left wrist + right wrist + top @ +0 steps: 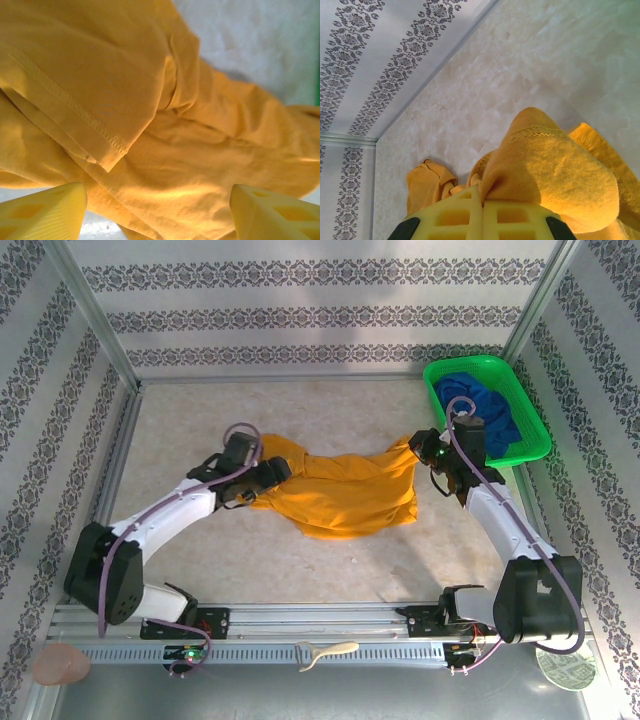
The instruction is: Fold the inside-out t-shirt
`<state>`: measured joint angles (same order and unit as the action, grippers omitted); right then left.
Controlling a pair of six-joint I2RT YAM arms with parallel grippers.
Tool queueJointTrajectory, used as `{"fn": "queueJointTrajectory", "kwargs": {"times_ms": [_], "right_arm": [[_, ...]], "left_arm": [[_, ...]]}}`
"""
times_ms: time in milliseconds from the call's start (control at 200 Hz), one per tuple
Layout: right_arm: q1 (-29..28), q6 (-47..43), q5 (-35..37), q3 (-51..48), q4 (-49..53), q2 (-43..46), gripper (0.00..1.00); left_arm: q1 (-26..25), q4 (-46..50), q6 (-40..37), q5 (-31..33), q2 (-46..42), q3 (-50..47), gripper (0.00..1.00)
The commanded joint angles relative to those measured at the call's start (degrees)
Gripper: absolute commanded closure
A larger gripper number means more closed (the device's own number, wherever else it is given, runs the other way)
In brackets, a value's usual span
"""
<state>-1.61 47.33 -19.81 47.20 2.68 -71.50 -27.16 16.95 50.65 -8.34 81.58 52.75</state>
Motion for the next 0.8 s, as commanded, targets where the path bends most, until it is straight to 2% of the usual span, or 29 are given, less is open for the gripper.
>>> {"fn": "queueJointTrajectory", "kwargs": {"times_ms": [0, 240, 415, 649, 714, 794], "right_arm": [[0.2, -1.1, 0.4, -1.1, -2.2, 1.2, 1.00], [0.1, -0.5, 0.2, -1.6, -2.7, 1.5, 1.00], [0.1, -0.4, 0.5, -1.5, -2.7, 1.6, 1.00], [0.1, -0.1, 0.4, -0.9, -2.8, 1.2, 1.00], [0.1, 0.0, 0.2, -0.8, -2.8, 1.1, 1.00], [0.1, 0.1, 0.1, -0.7, -2.8, 0.9, 1.00]], "left_arm": [[-3.8, 1.4, -1.8, 11.8, 3.7, 3.1, 0.23], [-5.3, 7.8, -10.8, 19.7, 13.1, 12.1, 0.22], [-5.3, 9.1, -13.3, 20.2, 17.1, 14.5, 0.23], [-5.3, 8.2, -13.3, 21.5, 19.4, 12.6, 0.24], [-5.2, 8.1, -13.8, 22.2, 20.3, 12.6, 0.31], [-5.2, 7.2, -14.6, 22.7, 21.1, 12.6, 0.56]]}}
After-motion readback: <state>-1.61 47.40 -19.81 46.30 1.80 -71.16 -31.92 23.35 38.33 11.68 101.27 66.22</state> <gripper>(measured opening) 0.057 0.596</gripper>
